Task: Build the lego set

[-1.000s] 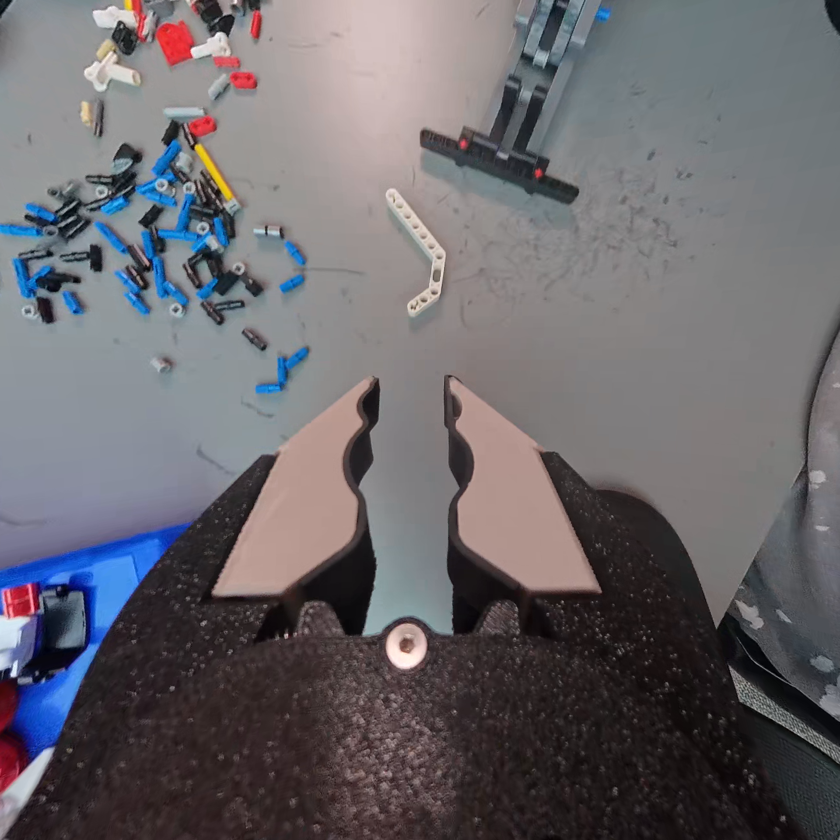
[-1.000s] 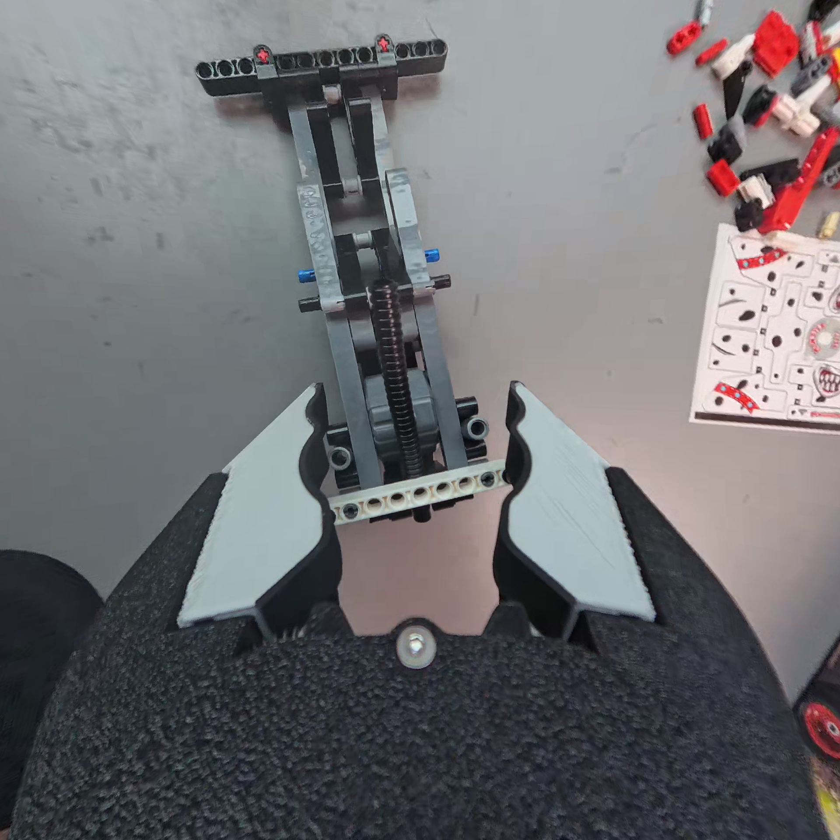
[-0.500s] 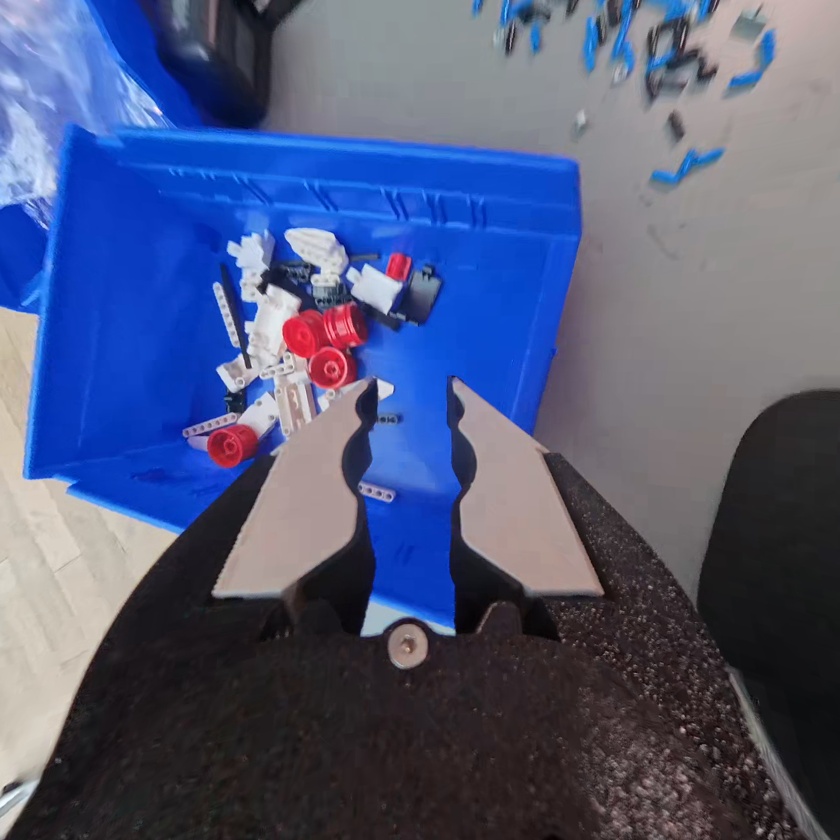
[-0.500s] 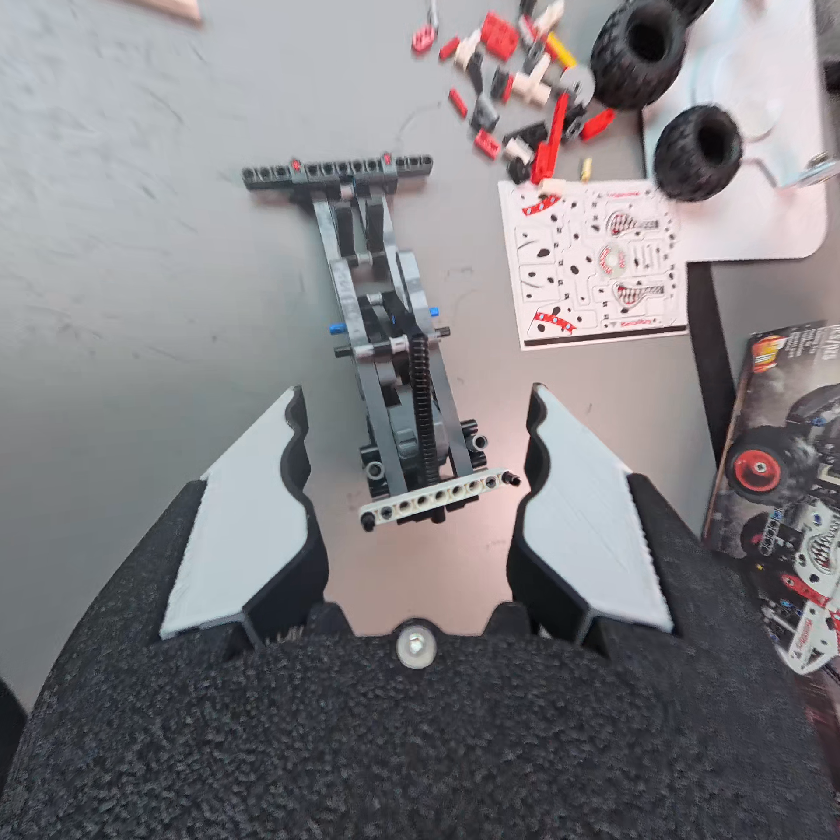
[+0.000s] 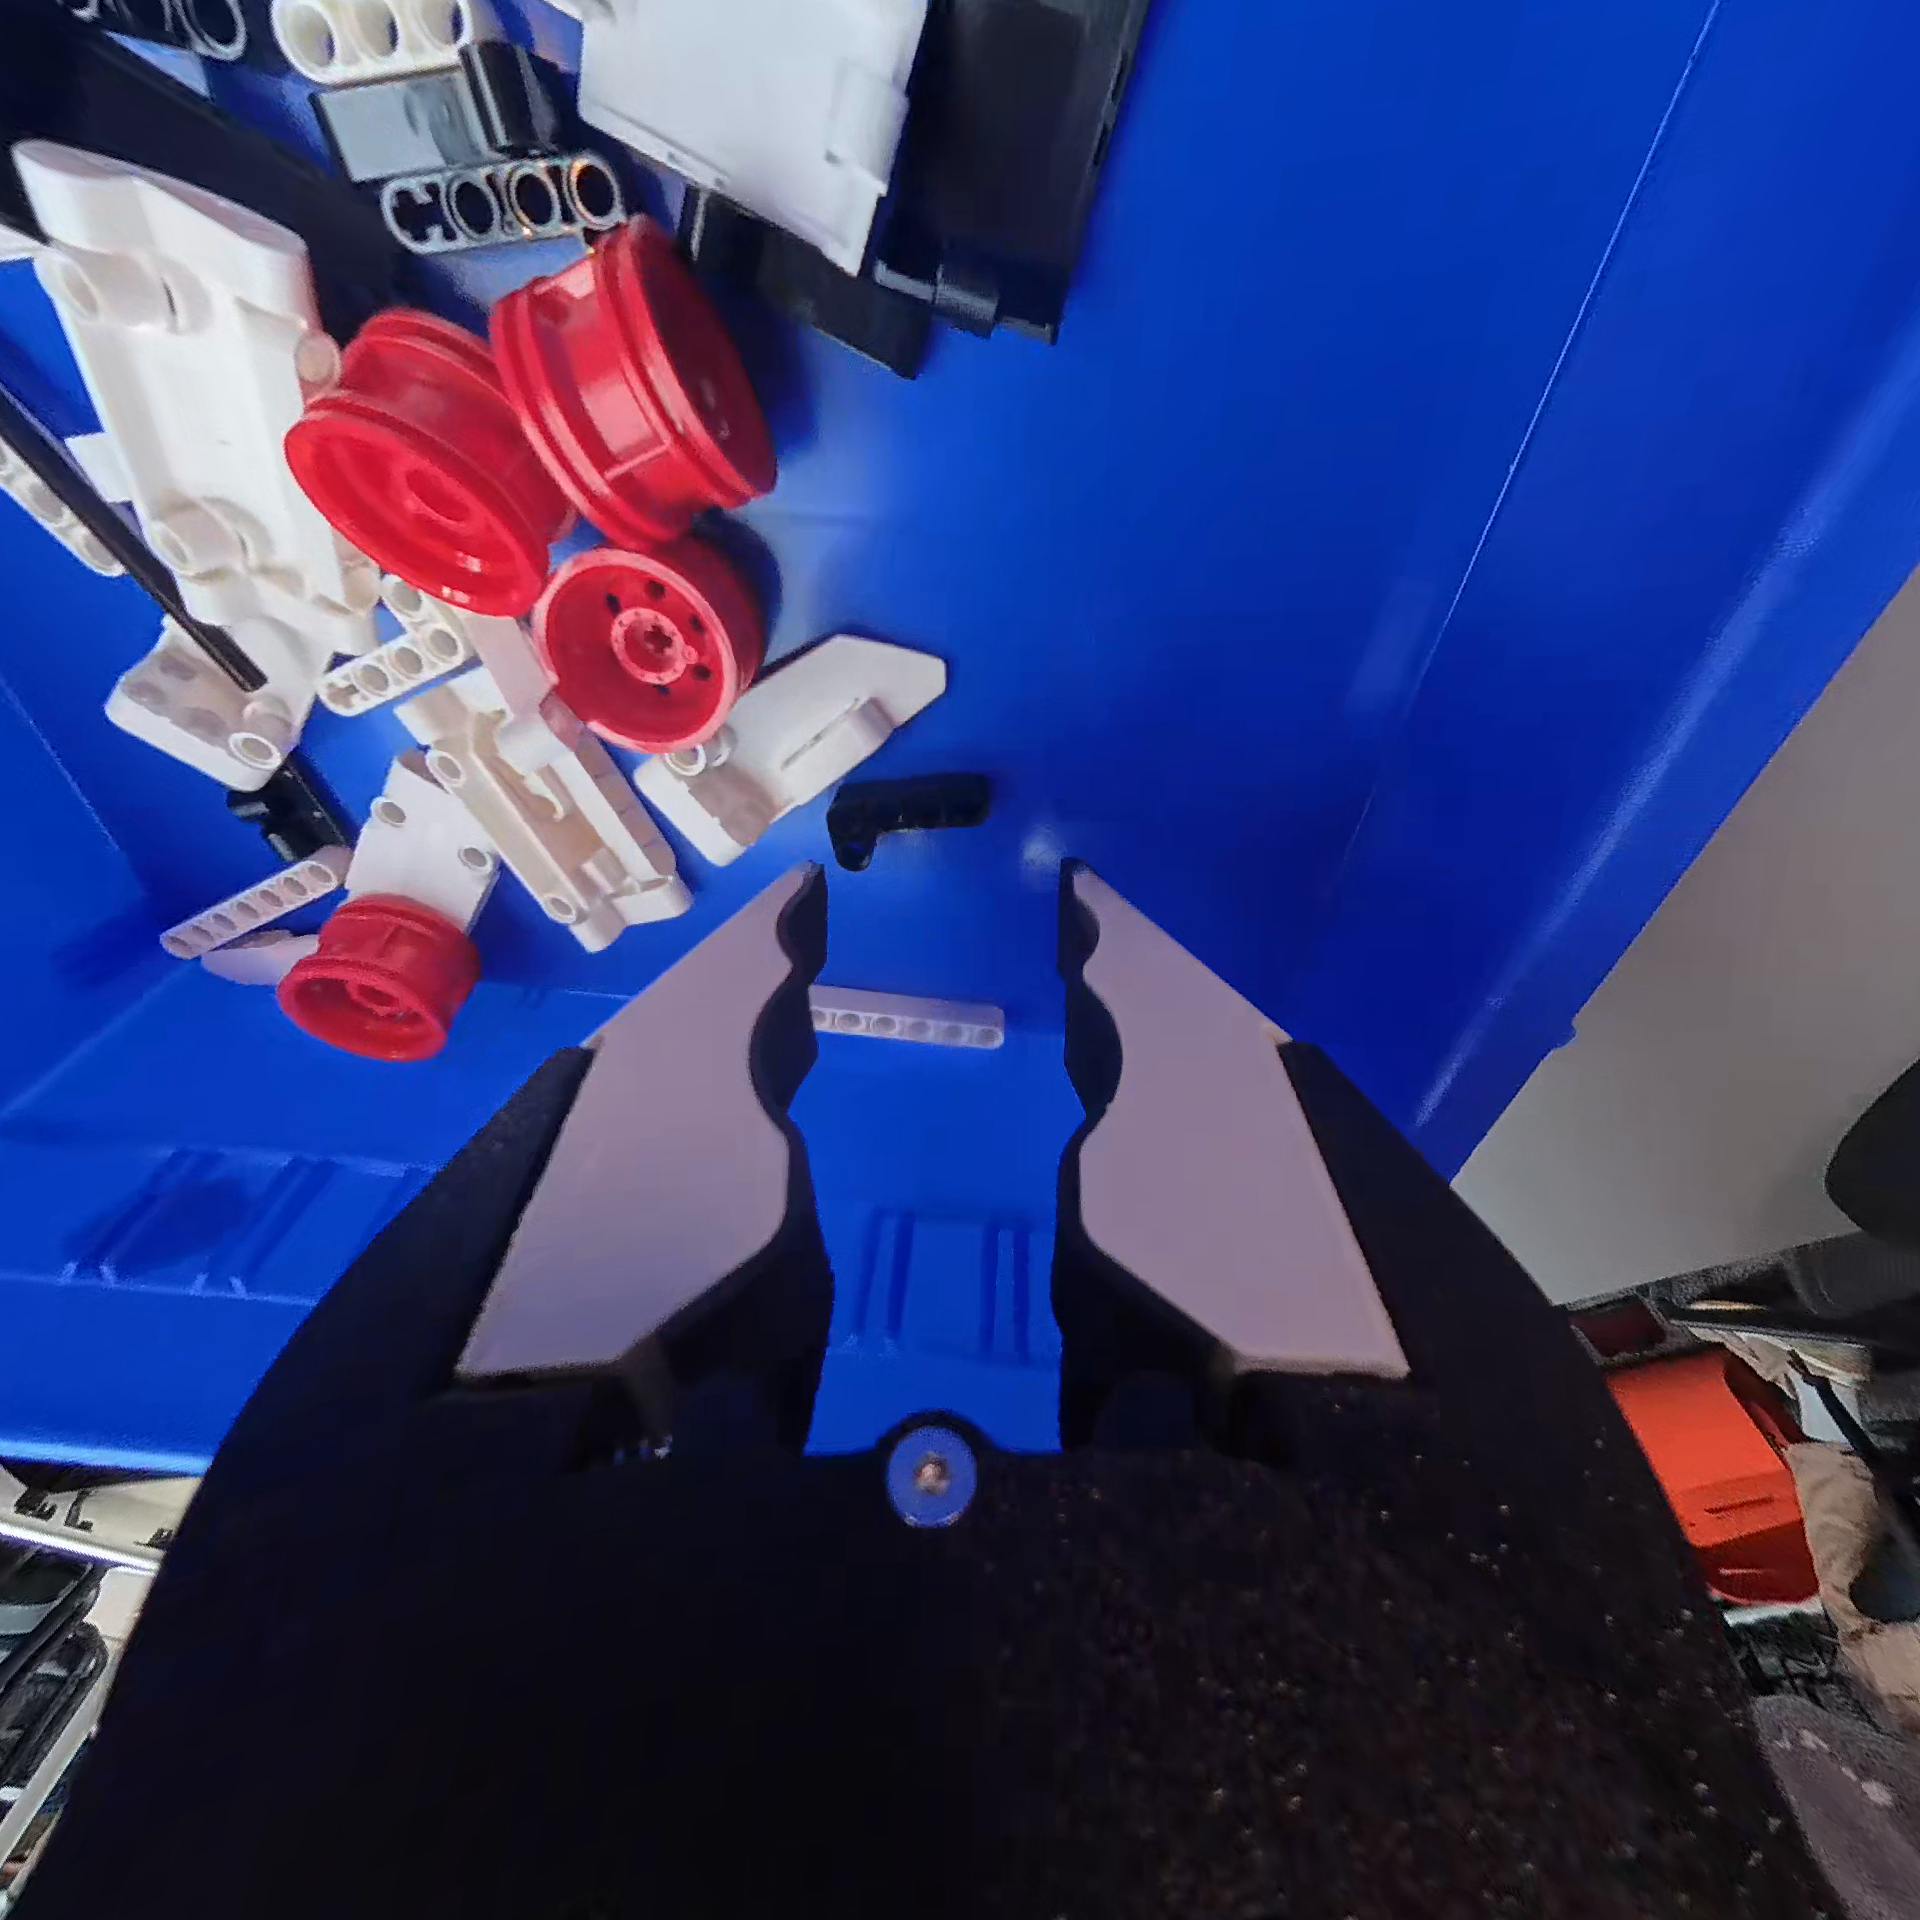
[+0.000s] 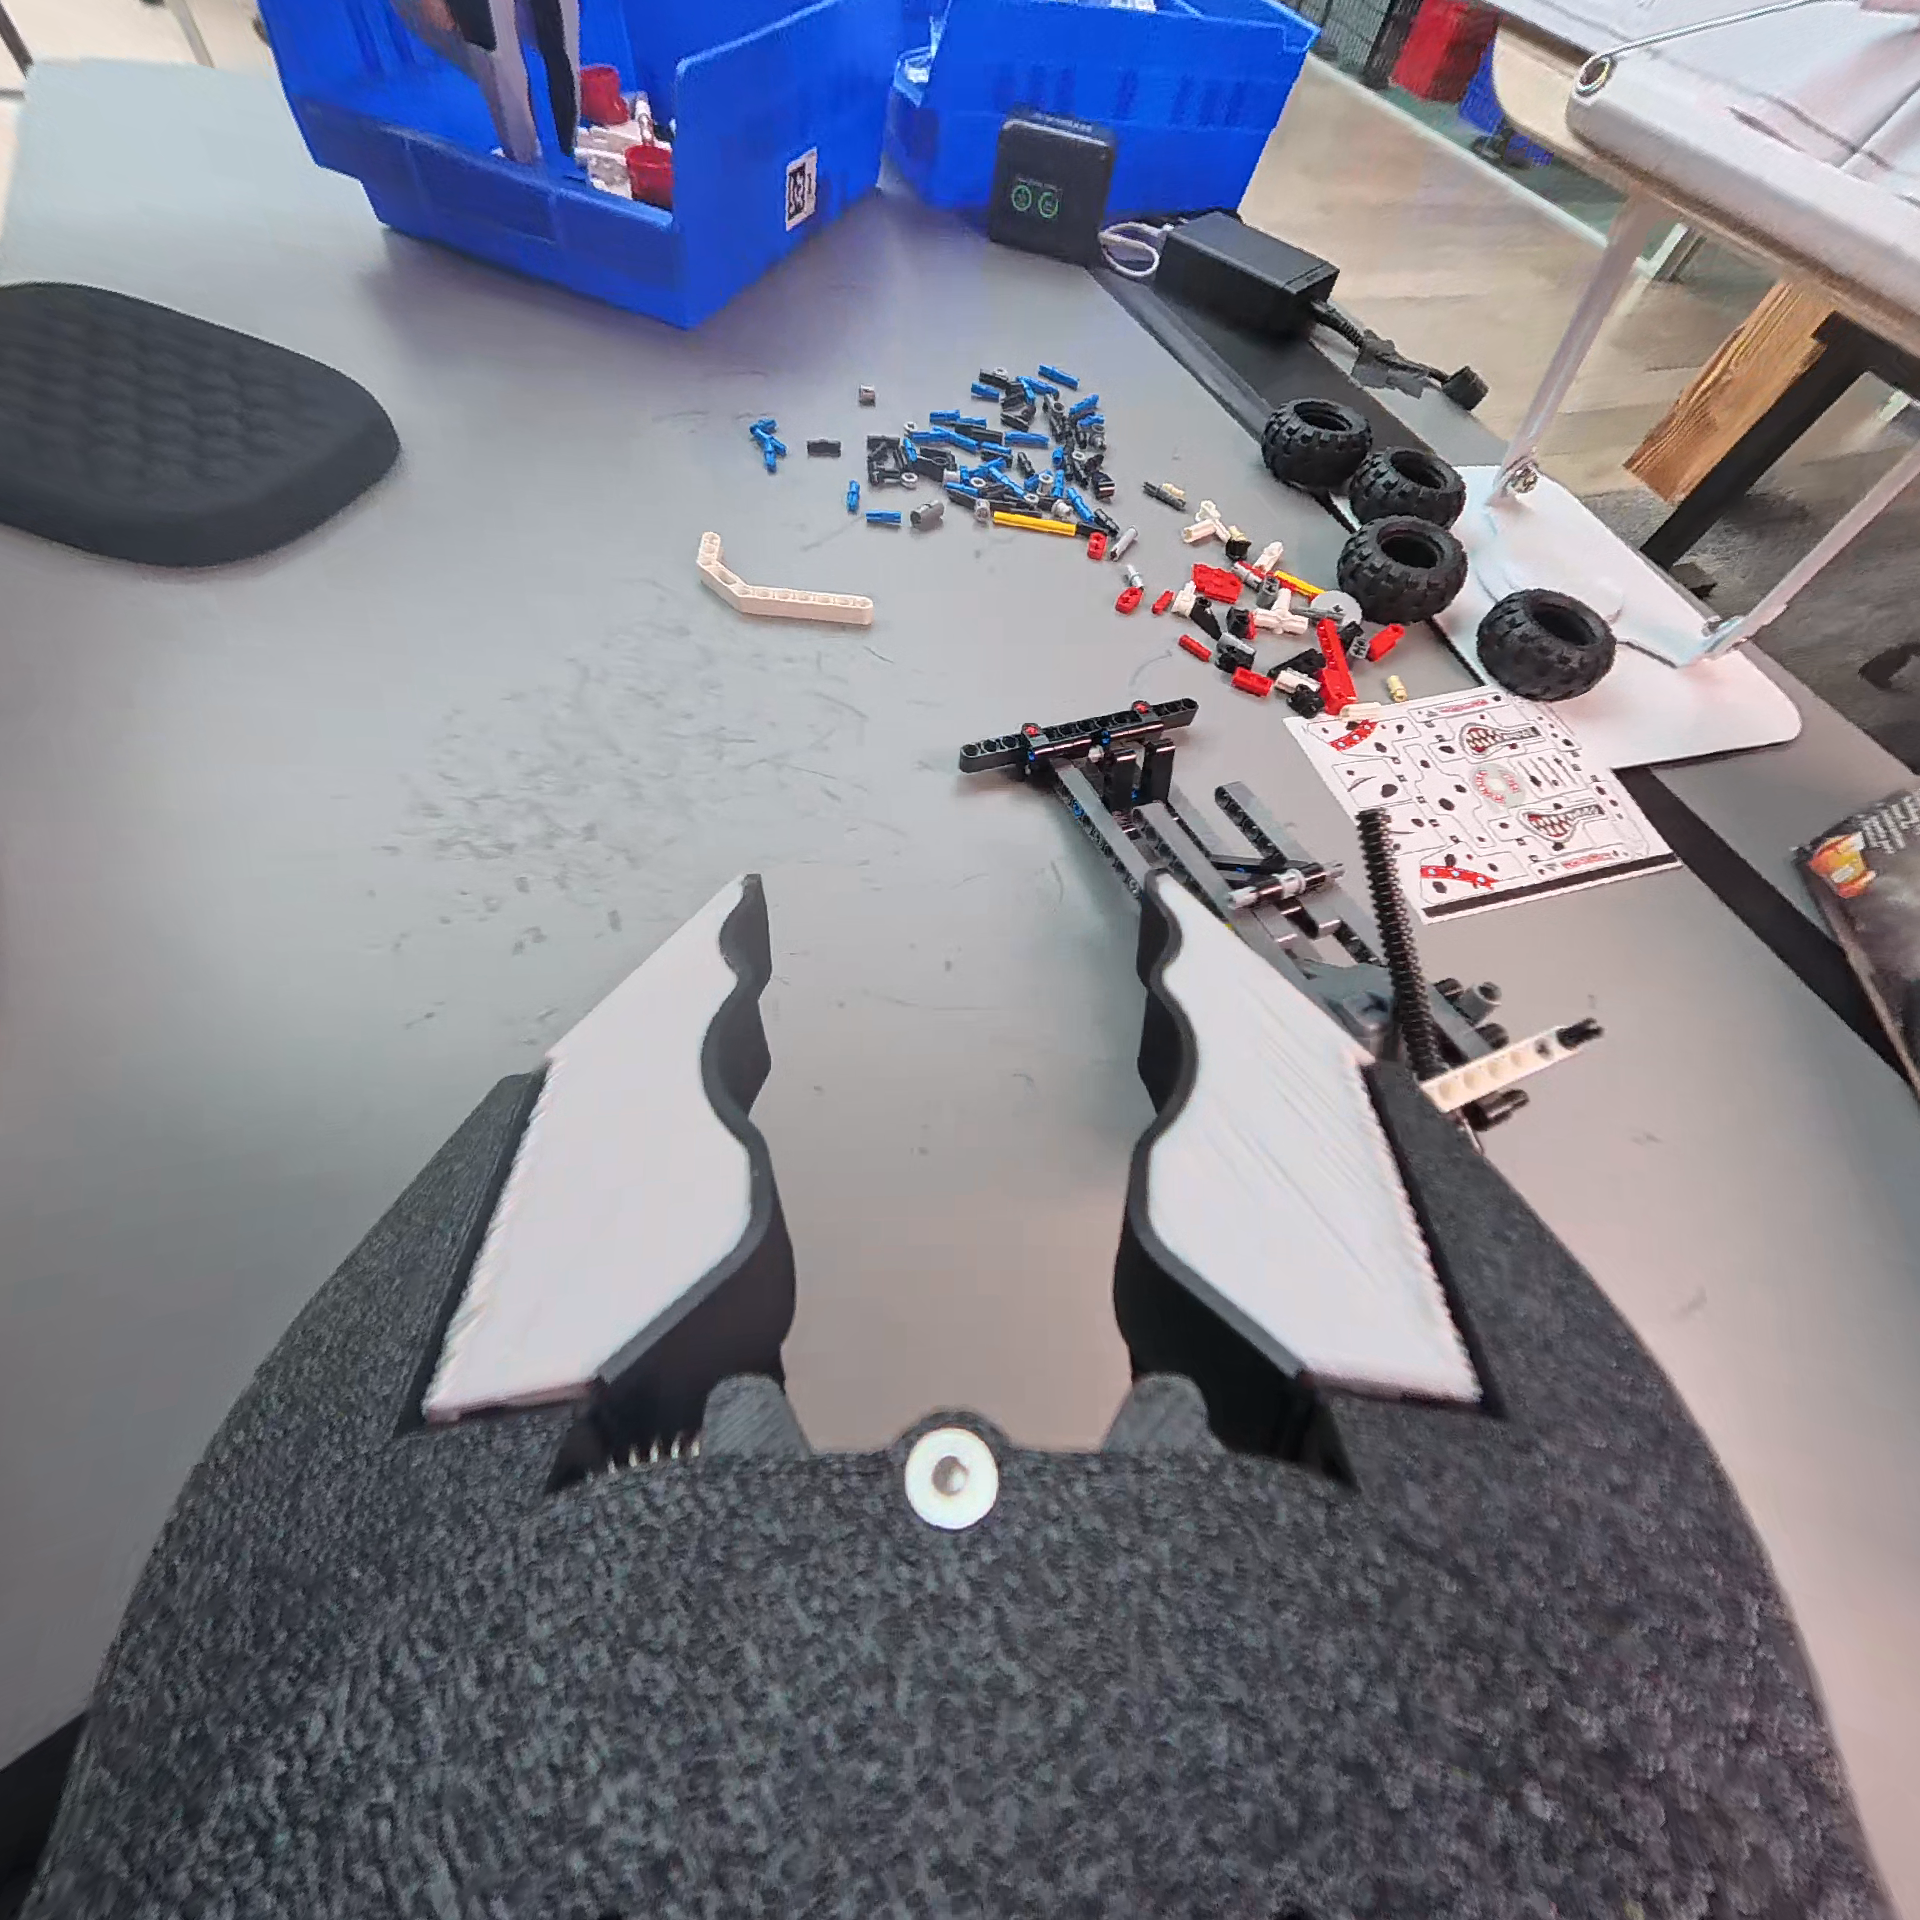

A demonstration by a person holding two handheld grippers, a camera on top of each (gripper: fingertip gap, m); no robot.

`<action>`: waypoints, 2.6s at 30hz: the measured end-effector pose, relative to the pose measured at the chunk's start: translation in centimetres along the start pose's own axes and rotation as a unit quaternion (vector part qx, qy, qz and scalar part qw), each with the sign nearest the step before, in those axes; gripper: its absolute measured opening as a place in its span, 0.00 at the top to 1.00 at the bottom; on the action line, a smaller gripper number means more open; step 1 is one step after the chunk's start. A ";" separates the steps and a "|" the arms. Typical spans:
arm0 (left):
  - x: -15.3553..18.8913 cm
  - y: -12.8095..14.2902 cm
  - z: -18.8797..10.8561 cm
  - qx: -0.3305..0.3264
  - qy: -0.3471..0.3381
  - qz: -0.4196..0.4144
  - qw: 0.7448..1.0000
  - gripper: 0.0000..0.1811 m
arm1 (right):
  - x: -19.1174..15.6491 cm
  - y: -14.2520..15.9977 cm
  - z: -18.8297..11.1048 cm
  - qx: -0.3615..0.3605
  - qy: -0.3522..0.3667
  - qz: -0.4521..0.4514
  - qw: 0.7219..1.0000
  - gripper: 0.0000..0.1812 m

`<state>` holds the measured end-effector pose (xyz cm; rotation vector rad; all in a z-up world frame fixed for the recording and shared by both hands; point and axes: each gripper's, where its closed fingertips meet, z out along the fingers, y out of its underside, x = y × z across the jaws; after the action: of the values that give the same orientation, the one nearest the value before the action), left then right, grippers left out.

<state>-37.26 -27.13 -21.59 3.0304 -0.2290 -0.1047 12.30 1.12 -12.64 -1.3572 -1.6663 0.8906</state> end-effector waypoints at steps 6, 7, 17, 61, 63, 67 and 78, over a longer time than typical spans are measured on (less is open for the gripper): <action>-0.1 -0.8 0.7 -0.011 0.015 -0.018 1.000 0.76 | -0.5 0.1 0.9 0.018 -0.010 0.021 1.000 0.62; -0.1 -0.8 0.9 -0.016 0.019 -0.021 0.999 0.76 | -0.6 0.1 1.1 0.017 -0.012 0.019 1.000 0.63; 0.8 -1.0 -0.3 0.003 -0.001 -0.001 1.000 0.82 | -1.3 0.3 1.9 0.025 -0.011 0.010 1.000 0.65; 36.4 -20.8 -3.6 0.370 0.158 0.222 0.888 0.80 | -3.9 1.3 5.3 0.022 -0.006 -0.026 0.999 0.69; 35.9 -21.1 -3.5 0.375 0.140 0.232 0.887 0.86 | -4.0 1.4 5.3 0.021 -0.004 -0.028 0.999 0.69; 35.0 -21.4 -3.5 0.383 0.140 0.230 0.884 0.91 | -4.0 1.4 5.4 0.022 -0.004 -0.026 0.999 0.70; 37.0 -22.3 -4.3 0.416 0.132 0.221 0.872 0.79 | -4.1 1.8 5.7 0.015 -0.007 -0.025 1.000 0.72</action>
<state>2.86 -10.49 -21.89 3.6189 -1.2090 0.5929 8.39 -2.79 -17.36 -1.2857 -1.6843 0.8951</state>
